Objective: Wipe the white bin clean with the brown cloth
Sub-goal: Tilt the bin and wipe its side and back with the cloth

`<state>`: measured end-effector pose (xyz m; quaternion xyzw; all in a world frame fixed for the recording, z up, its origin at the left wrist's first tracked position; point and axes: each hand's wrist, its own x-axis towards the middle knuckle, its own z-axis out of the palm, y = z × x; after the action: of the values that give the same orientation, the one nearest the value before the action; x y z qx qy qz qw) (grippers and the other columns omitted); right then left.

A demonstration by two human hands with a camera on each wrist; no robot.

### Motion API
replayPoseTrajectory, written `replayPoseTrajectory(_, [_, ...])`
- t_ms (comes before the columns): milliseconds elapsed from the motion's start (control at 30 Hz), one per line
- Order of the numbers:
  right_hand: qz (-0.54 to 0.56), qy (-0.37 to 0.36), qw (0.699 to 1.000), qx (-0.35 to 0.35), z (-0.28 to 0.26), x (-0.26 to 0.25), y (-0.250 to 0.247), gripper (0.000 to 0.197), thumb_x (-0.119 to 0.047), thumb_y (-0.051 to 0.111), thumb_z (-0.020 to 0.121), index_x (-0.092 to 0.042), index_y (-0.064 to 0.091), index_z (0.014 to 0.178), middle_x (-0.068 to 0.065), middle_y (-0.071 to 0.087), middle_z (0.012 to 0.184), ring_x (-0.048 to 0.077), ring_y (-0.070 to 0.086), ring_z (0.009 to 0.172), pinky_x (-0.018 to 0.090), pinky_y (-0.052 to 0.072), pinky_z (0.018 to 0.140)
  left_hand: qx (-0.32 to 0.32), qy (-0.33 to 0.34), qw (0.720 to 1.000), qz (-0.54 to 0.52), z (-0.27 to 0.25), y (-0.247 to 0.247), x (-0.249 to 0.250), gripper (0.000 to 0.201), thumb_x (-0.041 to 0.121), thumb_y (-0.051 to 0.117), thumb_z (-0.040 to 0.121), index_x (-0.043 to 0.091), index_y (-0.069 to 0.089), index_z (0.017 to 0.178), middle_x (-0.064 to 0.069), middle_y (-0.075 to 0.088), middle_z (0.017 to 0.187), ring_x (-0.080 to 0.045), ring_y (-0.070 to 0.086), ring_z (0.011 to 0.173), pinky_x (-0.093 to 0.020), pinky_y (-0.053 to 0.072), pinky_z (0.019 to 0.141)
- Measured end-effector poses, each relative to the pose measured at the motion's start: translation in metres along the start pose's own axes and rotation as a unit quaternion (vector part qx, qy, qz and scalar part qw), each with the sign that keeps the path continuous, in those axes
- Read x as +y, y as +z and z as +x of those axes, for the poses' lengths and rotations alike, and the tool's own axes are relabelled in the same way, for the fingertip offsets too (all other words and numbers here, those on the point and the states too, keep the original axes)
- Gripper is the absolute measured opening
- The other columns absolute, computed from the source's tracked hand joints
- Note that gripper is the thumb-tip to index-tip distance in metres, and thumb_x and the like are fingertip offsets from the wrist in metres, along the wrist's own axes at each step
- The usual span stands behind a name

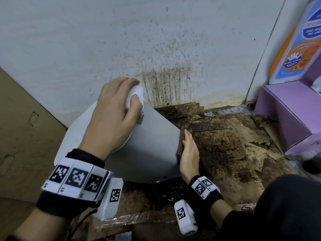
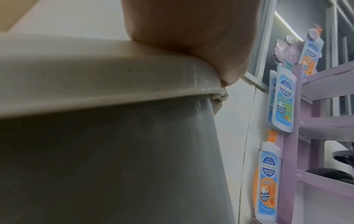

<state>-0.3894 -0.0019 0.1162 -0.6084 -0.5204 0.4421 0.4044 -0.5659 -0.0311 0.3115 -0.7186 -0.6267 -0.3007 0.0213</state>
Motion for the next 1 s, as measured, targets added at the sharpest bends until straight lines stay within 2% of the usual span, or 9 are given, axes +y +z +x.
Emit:
replayPoseTrajectory(100, [0.036,-0.072,0.996,-0.023,-0.014,-0.043,0.012,0.070,-0.045,0.015,0.093,-0.031,0.028,0.161,-0.014,0.022,0.168,-0.002,0.016,0.153,0.039,0.013,0.129,-0.007,0.011,1.000,0.002,0.002,0.005,0.005,0.043,0.032,0.035,0.104,0.014,0.051,0.140,-0.001,0.051,0.139,-0.019,0.041,0.131,-0.026,0.031,0.108])
replayPoseTrajectory(267, [0.058,-0.189,0.974,-0.109,-0.033,-0.096,0.018,0.060,-0.035,0.018,0.103,-0.030,0.021,0.163,-0.018,0.015,0.170,-0.010,0.005,0.153,0.032,0.007,0.129,-0.007,0.019,1.000,0.003,0.003,0.009,0.008,0.044,0.033,0.035,0.103,0.013,0.052,0.140,-0.002,0.052,0.138,-0.019,0.042,0.130,-0.025,0.030,0.107])
replayPoseTrajectory(333, [0.024,-0.242,0.965,-0.102,-0.032,-0.089,0.014,0.055,-0.030,0.020,0.108,-0.027,0.020,0.163,-0.016,0.016,0.170,-0.006,0.006,0.155,0.036,0.011,0.129,-0.008,0.018,1.000,-0.001,0.002,0.009,0.009,0.044,0.033,0.036,0.103,0.013,0.052,0.140,-0.001,0.052,0.138,-0.018,0.042,0.130,-0.025,0.030,0.108])
replayPoseTrajectory(433, [-0.008,-0.299,0.952,-0.066,-0.019,-0.046,0.004,0.053,-0.021,0.024,0.109,-0.019,0.026,0.162,-0.007,0.025,0.169,0.008,0.019,0.157,0.041,0.020,0.127,-0.011,0.021,1.000,-0.009,0.001,0.010,0.010,0.044,0.033,0.037,0.104,0.014,0.052,0.140,0.000,0.051,0.139,-0.017,0.041,0.132,-0.024,0.029,0.109])
replayPoseTrajectory(500, [-0.002,-0.256,0.966,-0.042,-0.008,-0.008,-0.003,0.052,-0.024,0.025,0.109,-0.020,0.032,0.160,-0.008,0.030,0.167,0.007,0.024,0.155,0.044,0.023,0.127,-0.012,0.018,1.000,-0.015,0.000,0.010,0.010,0.044,0.033,0.037,0.104,0.015,0.052,0.141,0.001,0.051,0.141,-0.015,0.040,0.133,-0.023,0.028,0.110])
replayPoseTrajectory(567, [0.003,-0.179,0.984,-0.017,-0.002,0.021,-0.009,0.052,-0.033,0.025,0.107,-0.027,0.036,0.157,-0.012,0.033,0.165,0.002,0.025,0.153,0.045,0.023,0.127,-0.010,0.010,1.000,-0.020,0.000,0.010,0.010,0.045,0.035,0.036,0.104,0.017,0.052,0.142,0.002,0.050,0.142,-0.014,0.038,0.134,-0.023,0.028,0.111])
replayPoseTrajectory(667, [0.016,-0.089,0.996,-0.012,0.002,0.042,-0.014,0.056,-0.040,0.025,0.102,-0.032,0.037,0.156,-0.014,0.033,0.164,-0.002,0.025,0.151,0.041,0.021,0.127,-0.011,0.011,1.000,-0.024,0.001,0.012,0.013,0.045,0.034,0.037,0.104,0.017,0.052,0.142,0.003,0.050,0.142,-0.013,0.038,0.135,-0.022,0.027,0.111])
replayPoseTrajectory(867, [0.013,-0.092,0.996,0.010,0.005,0.037,-0.006,0.063,-0.041,0.022,0.098,-0.024,0.039,0.157,-0.009,0.033,0.165,0.000,0.023,0.153,0.040,0.019,0.128,-0.006,0.017,1.000,-0.004,0.003,0.012,0.012,0.045,0.032,0.037,0.104,0.014,0.052,0.142,0.000,0.051,0.142,-0.016,0.039,0.134,-0.021,0.026,0.110])
replayPoseTrajectory(1000, [0.006,-0.132,0.991,0.007,-0.006,-0.007,0.009,0.065,-0.041,0.017,0.098,-0.025,0.035,0.159,-0.011,0.031,0.166,-0.001,0.022,0.153,0.042,0.017,0.128,0.002,0.018,1.000,0.009,0.004,0.011,0.010,0.045,0.030,0.036,0.103,0.011,0.052,0.141,-0.004,0.052,0.141,-0.020,0.041,0.133,-0.024,0.028,0.110])
